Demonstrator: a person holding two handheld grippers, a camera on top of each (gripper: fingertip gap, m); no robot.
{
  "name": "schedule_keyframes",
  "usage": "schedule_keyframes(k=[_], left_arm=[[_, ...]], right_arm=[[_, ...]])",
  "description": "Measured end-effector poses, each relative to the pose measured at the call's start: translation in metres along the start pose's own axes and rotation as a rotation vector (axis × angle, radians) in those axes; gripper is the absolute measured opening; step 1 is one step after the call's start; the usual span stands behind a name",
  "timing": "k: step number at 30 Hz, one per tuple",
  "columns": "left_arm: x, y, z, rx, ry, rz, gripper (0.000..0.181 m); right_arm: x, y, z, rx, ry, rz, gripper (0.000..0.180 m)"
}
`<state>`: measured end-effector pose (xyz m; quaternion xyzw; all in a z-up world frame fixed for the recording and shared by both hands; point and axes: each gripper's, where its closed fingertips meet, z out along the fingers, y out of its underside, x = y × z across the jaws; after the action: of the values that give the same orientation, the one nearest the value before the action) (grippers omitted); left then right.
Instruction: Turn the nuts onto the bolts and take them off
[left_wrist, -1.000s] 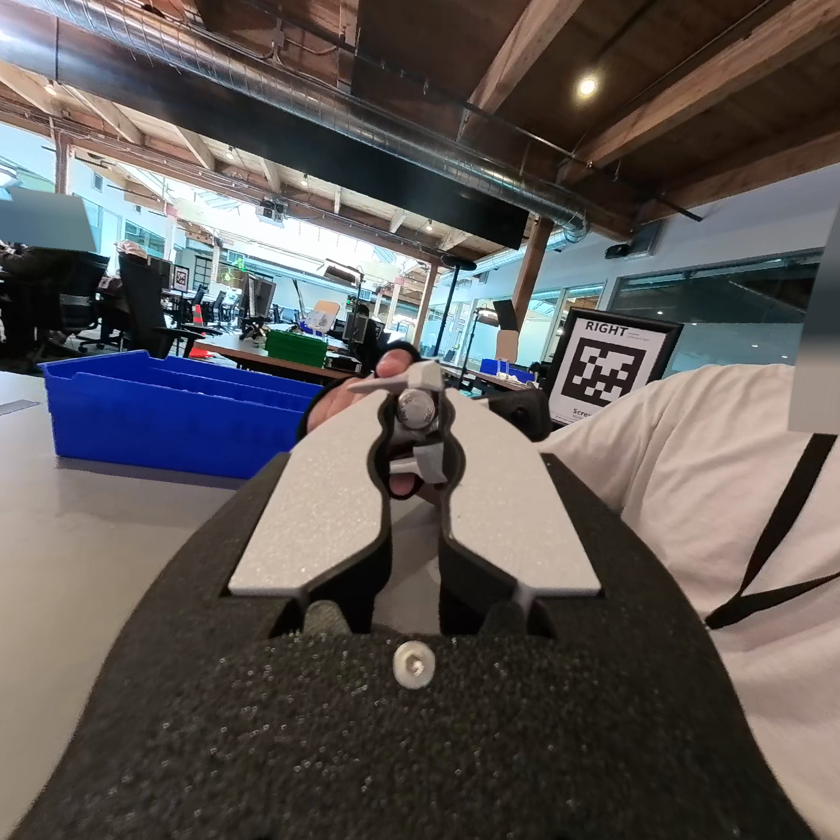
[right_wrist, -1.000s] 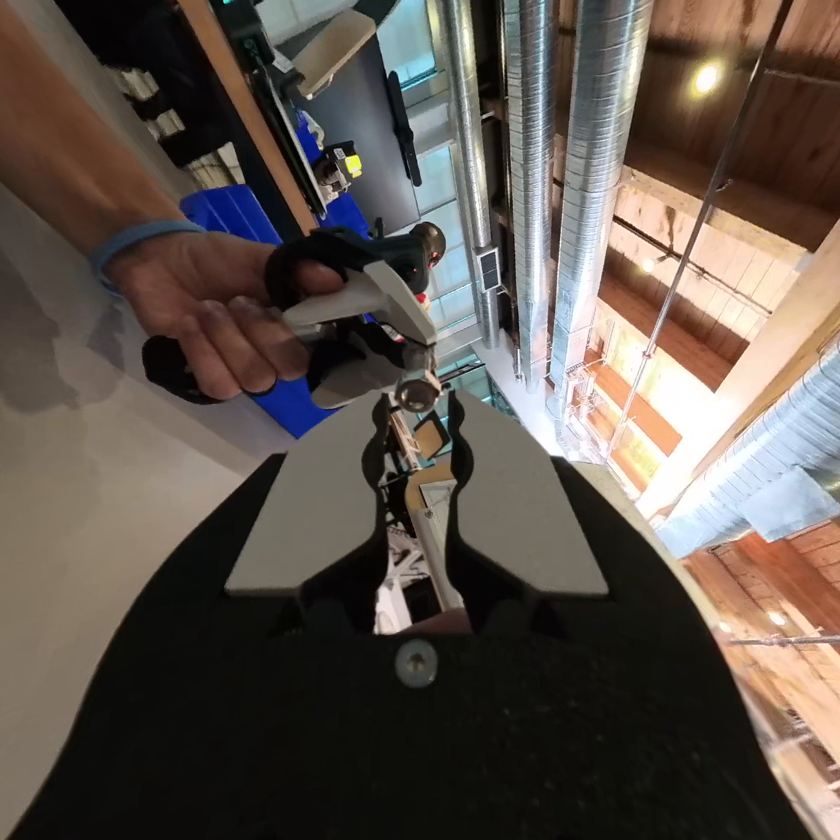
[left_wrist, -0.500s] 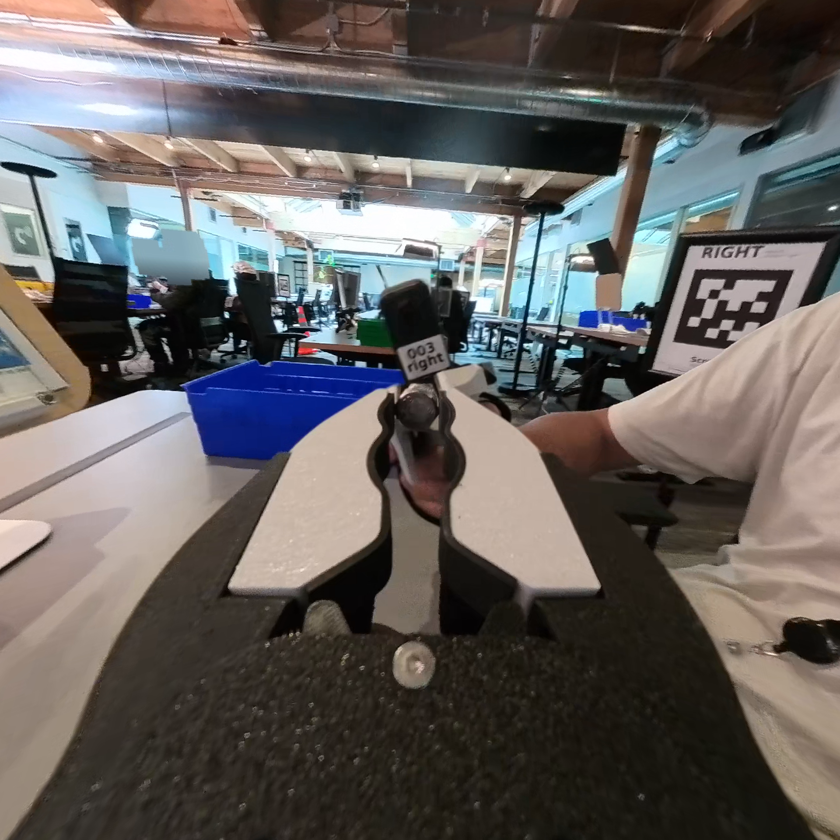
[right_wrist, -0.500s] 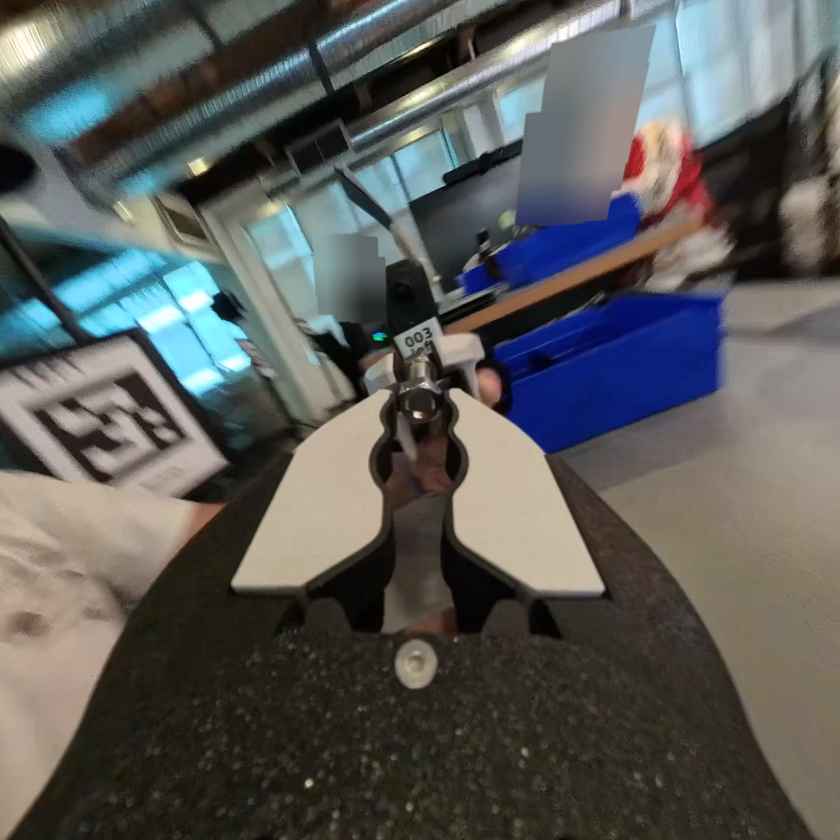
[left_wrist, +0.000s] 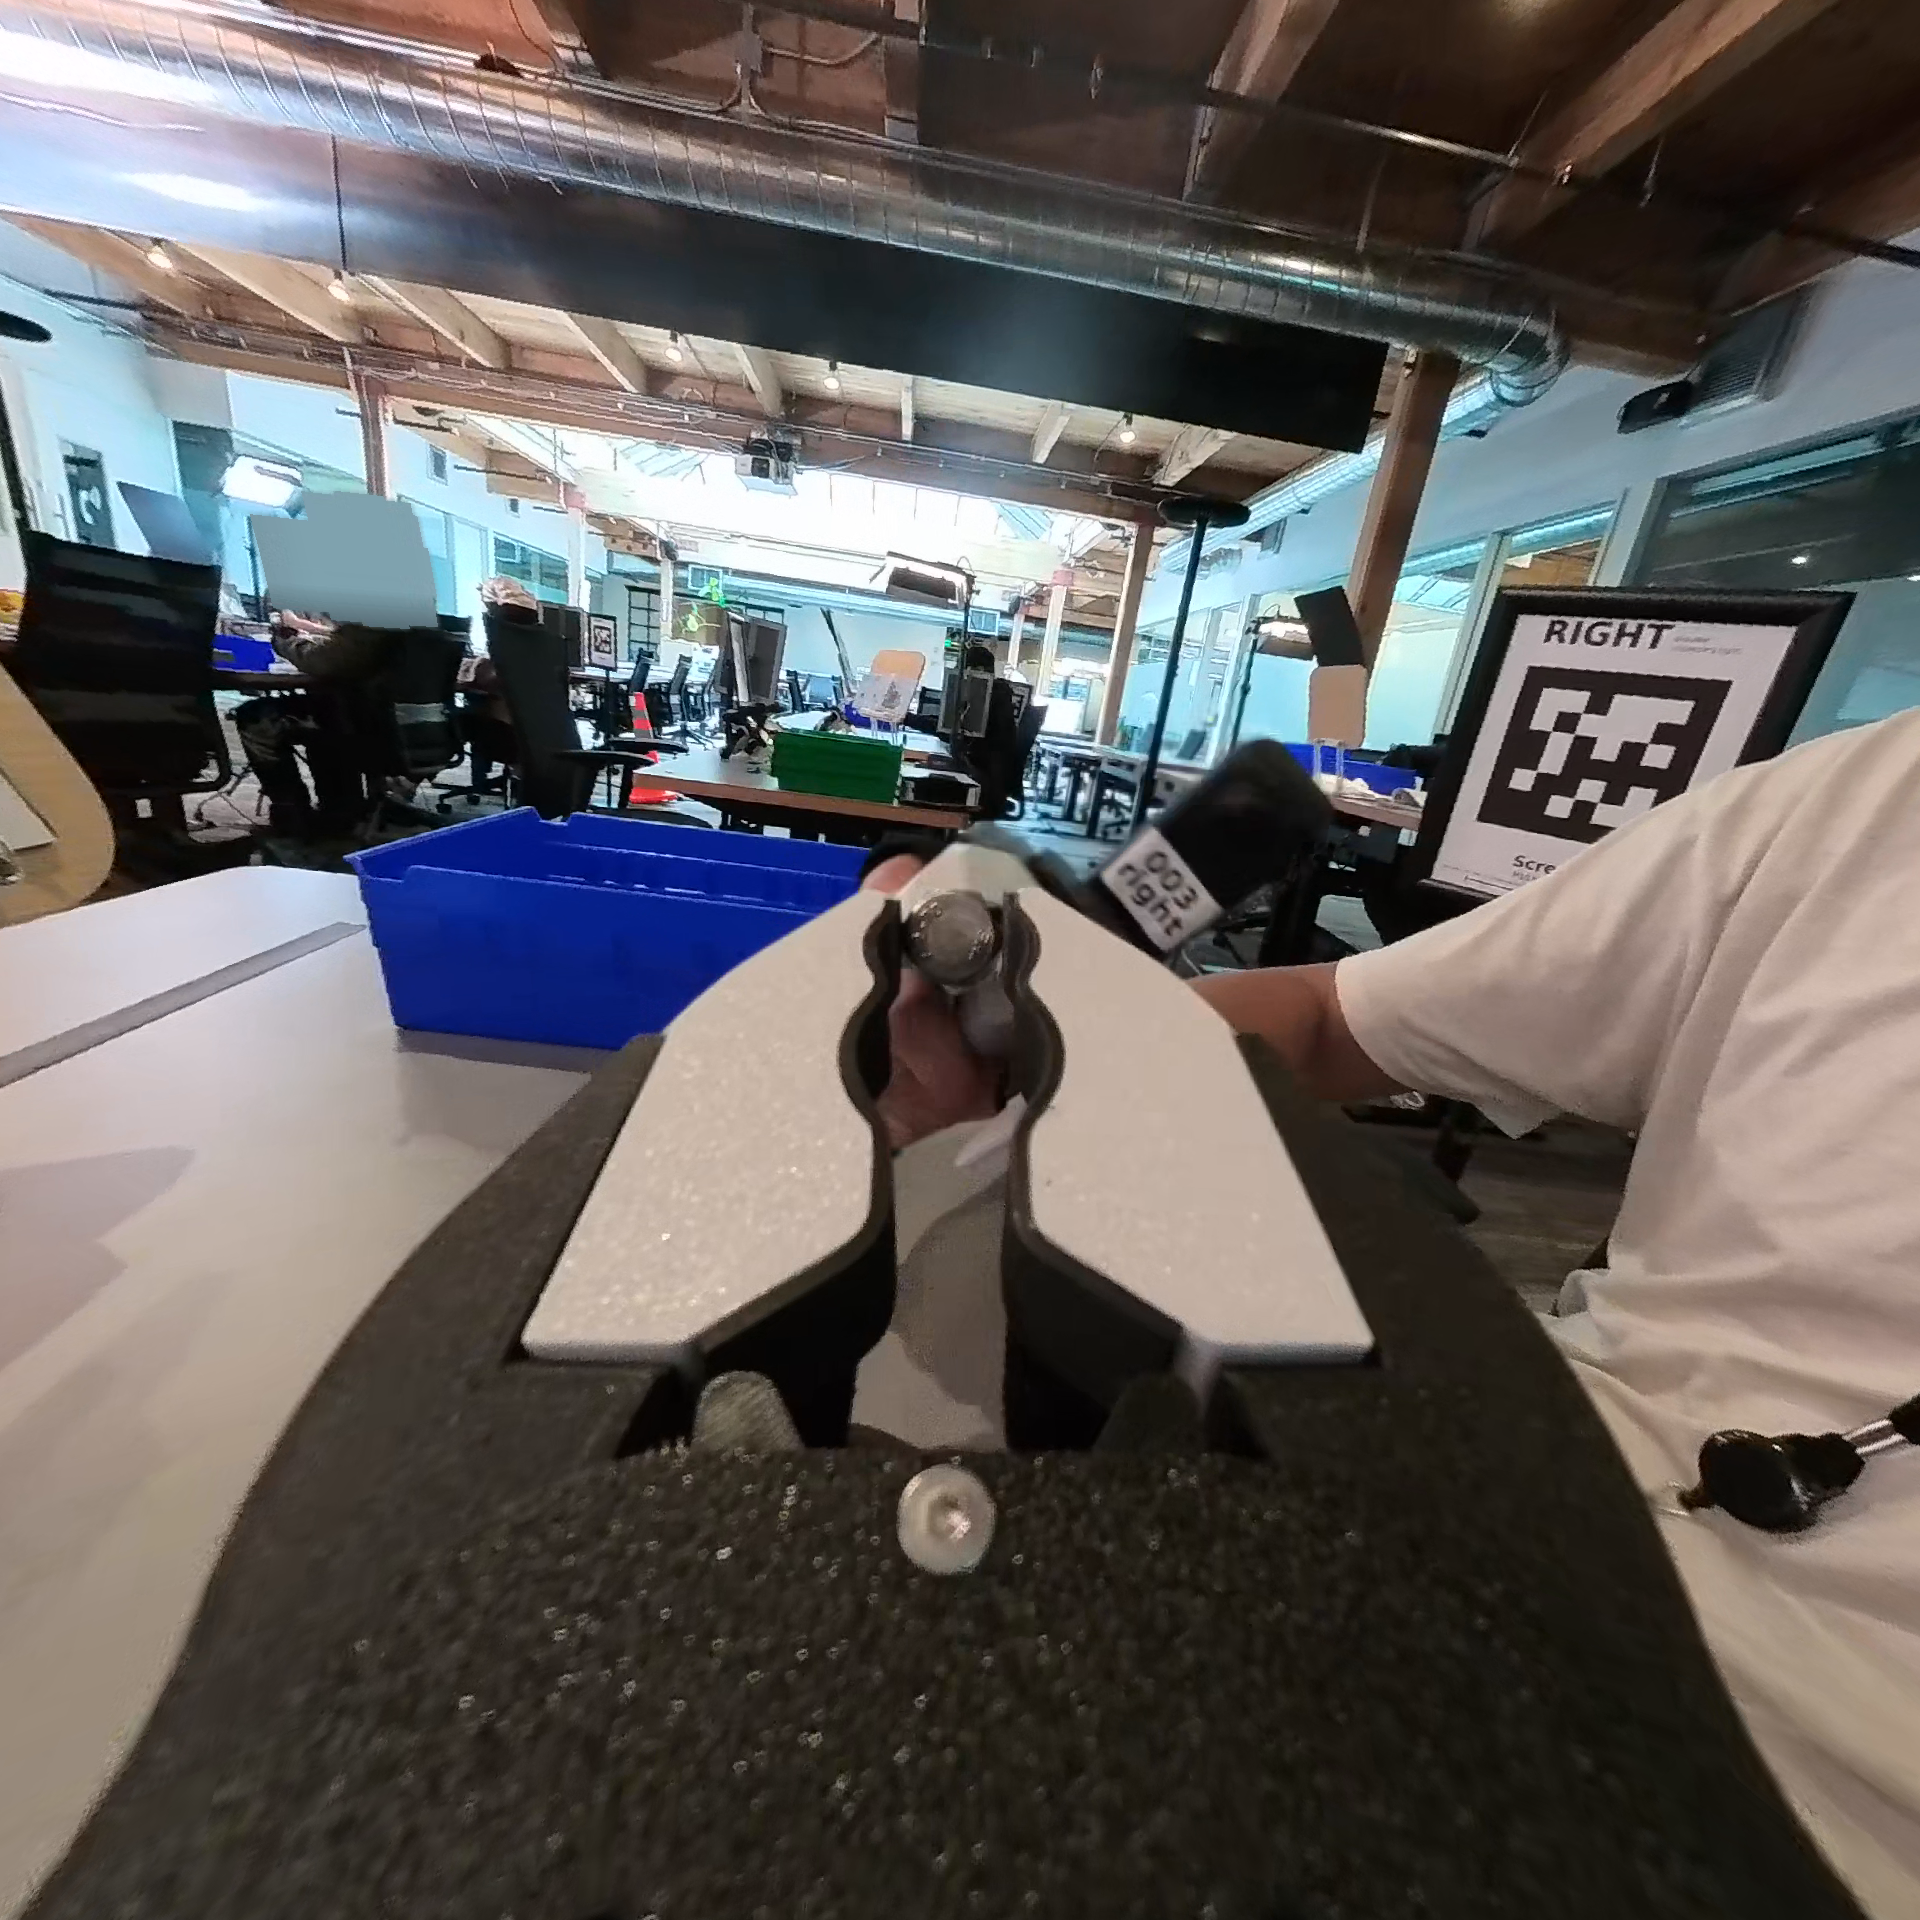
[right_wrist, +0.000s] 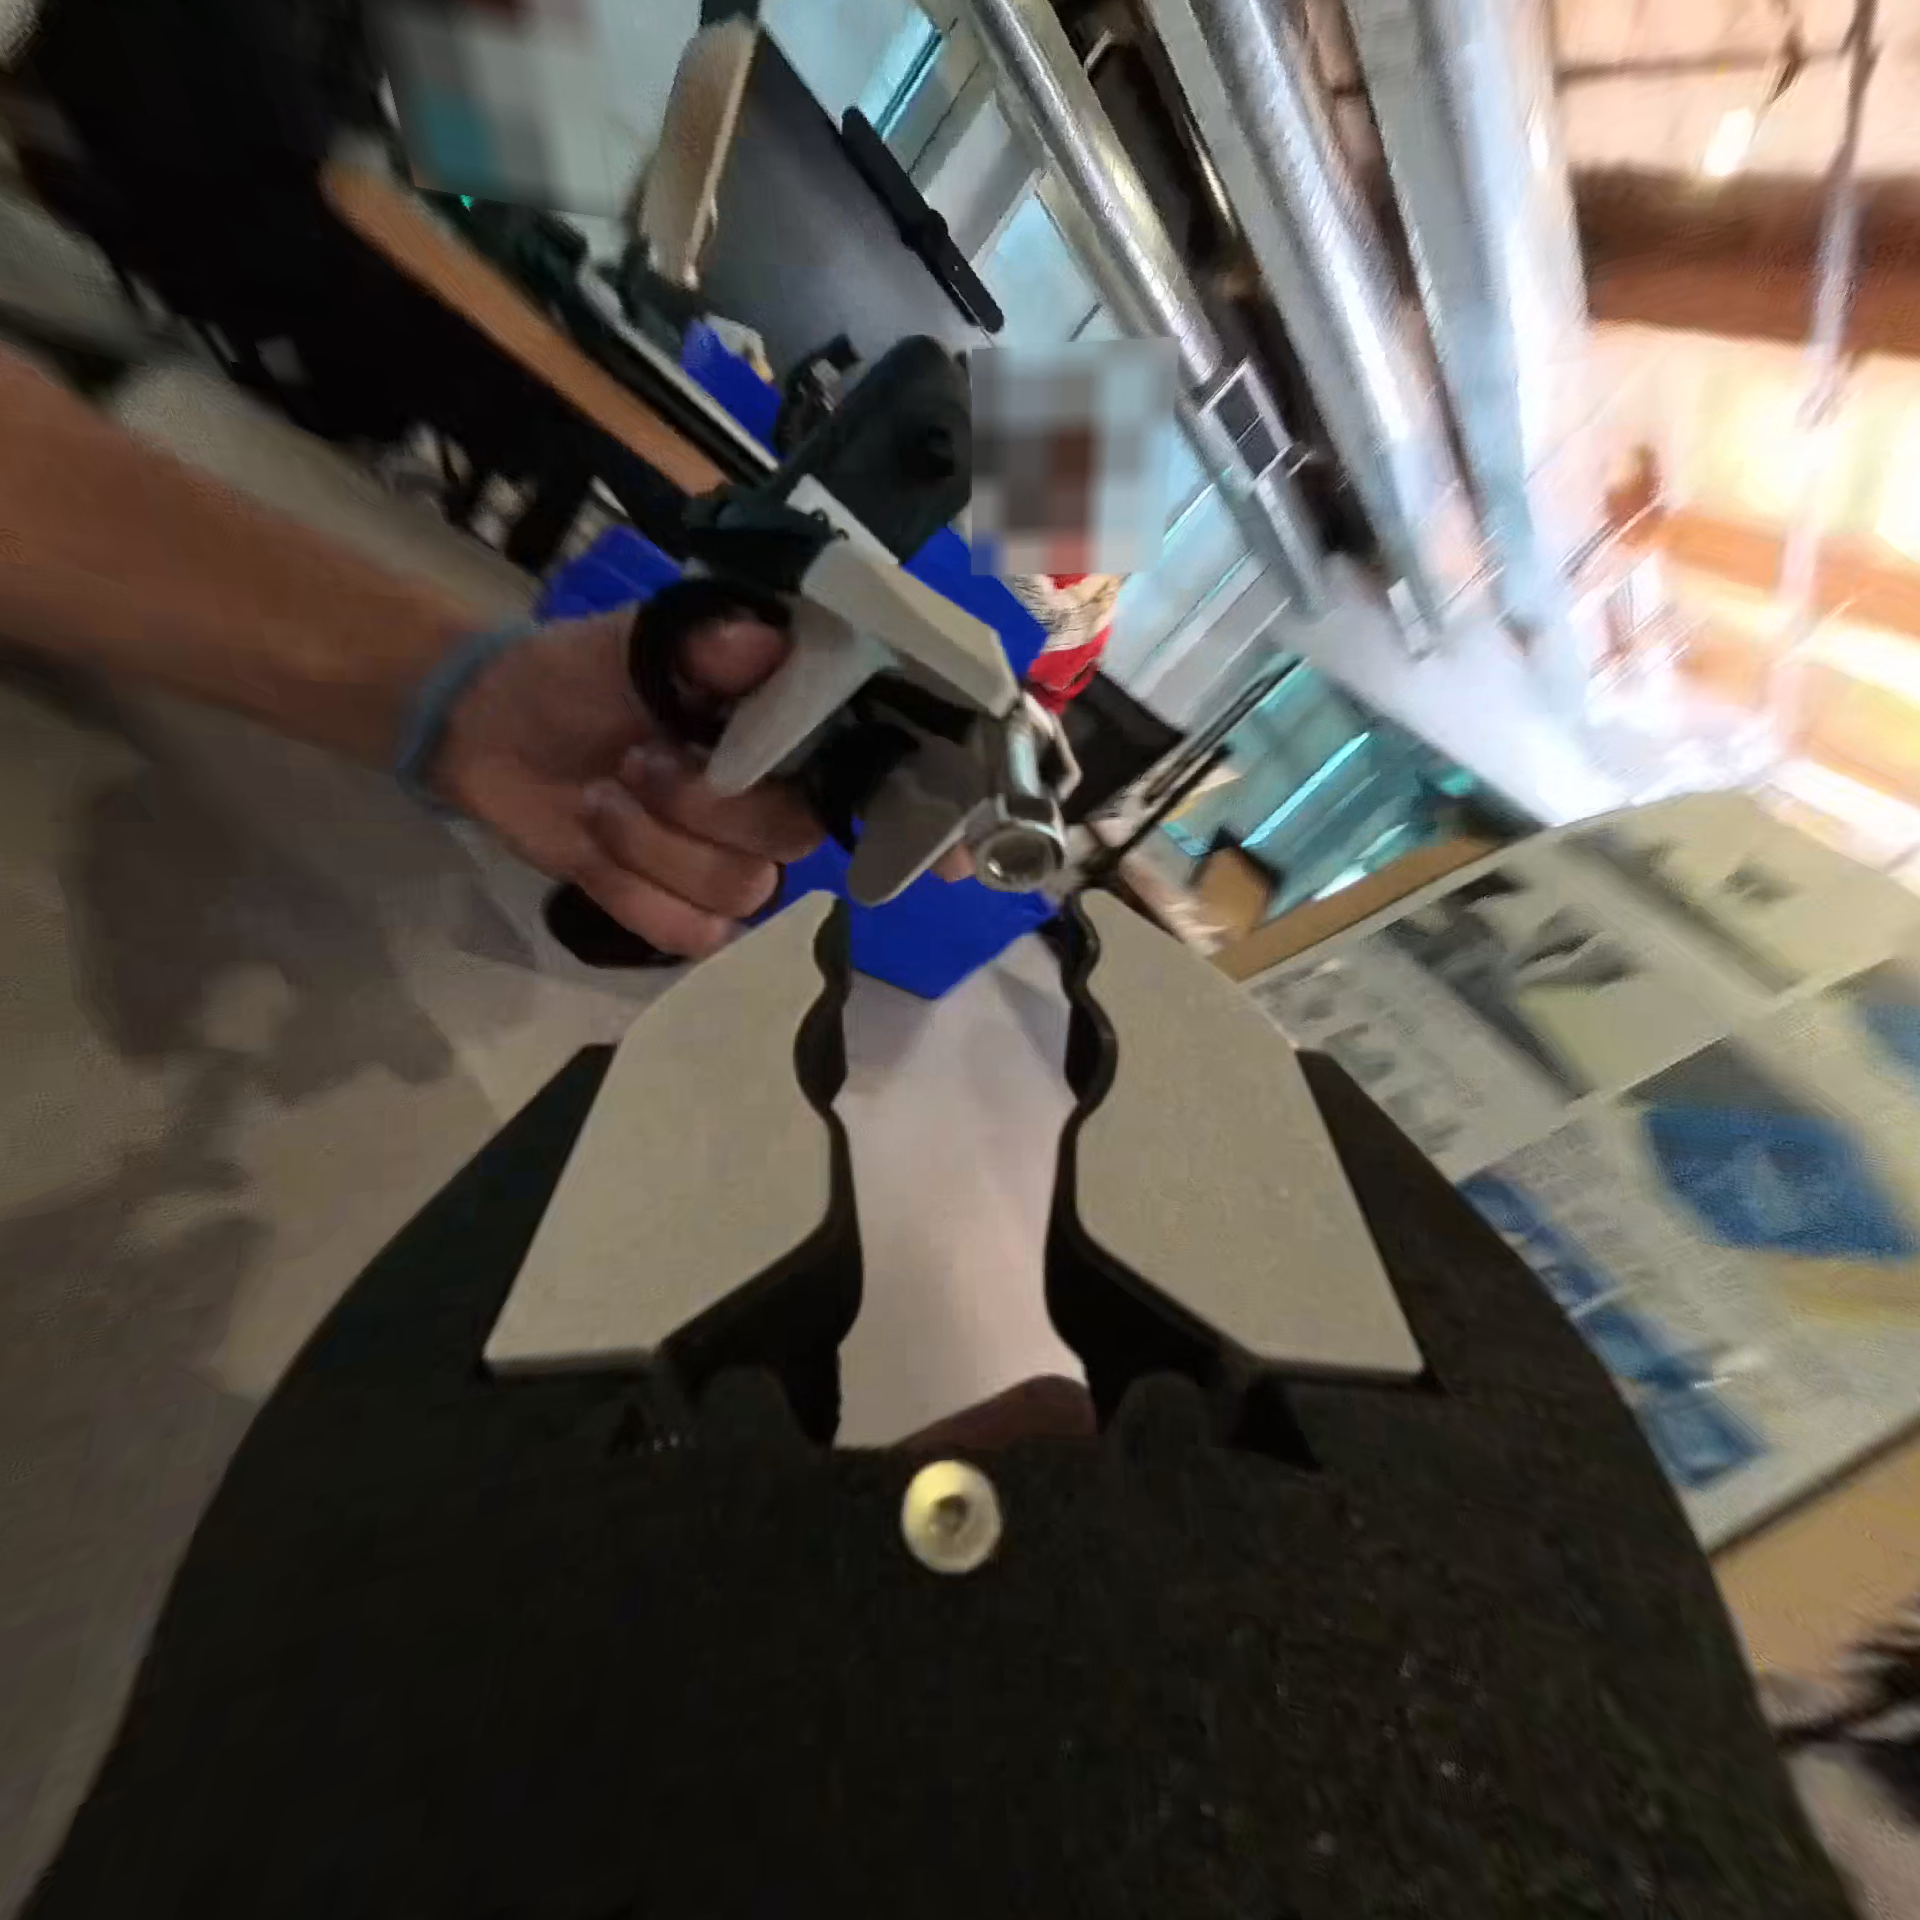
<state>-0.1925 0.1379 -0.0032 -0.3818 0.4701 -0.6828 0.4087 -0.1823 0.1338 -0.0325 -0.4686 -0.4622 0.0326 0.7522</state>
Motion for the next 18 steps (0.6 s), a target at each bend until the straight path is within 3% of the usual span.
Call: schedule_keyframes(k=[3, 7, 13, 15, 18], left_arm=[[0.003, -0.001, 0.000, 0.015, 0.022, -0.022, 0.018], [0.004, 0.001, 0.001, -0.001, 0.026, -0.019, 0.018], [0.004, 0.001, 0.002, 0.009, 0.040, -0.049, 0.018], [0.005, 0.001, 0.001, 0.009, 0.042, -0.041, 0.018], [0.006, -0.001, 0.000, 0.006, 0.029, -0.008, 0.018]], right_arm=[[0.001, -0.005, 0.002, 0.003, 0.058, -0.156, 0.038], [0.007, -0.017, 0.001, 0.065, 0.097, -0.150, 0.022], [0.008, -0.013, 0.006, 0.047, 0.067, -0.054, 0.017], [0.008, -0.015, 0.006, 0.055, 0.022, 0.076, 0.017], [0.010, -0.019, 0.007, 0.106, -0.164, 0.564, 0.017]])
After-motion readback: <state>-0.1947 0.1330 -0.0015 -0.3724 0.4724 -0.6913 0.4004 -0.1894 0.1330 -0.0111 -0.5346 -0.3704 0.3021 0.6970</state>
